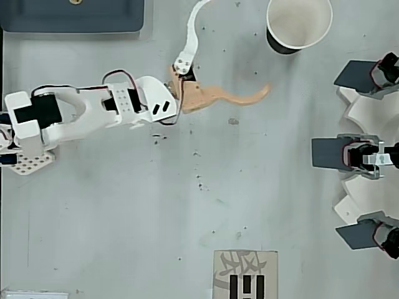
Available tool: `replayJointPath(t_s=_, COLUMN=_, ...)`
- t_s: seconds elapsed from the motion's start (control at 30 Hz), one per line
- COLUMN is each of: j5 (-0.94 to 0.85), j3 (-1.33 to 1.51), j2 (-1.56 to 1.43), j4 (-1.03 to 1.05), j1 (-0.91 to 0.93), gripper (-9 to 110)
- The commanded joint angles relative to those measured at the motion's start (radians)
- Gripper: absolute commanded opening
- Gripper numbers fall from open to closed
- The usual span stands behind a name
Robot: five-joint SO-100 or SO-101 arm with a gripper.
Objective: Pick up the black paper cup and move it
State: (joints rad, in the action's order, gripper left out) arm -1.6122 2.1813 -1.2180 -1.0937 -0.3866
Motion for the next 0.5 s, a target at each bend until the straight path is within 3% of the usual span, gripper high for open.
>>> replayJointPath(t_s=0.0, j5=0.012, j3=-0.129, j2=0.023, j4=0.017, j1=-0.008, gripper=53)
replayJointPath(t_s=0.47, j5=0.034, j3=-0.595, j2=0.293, j4=0.206, j1=-0.011, gripper=52)
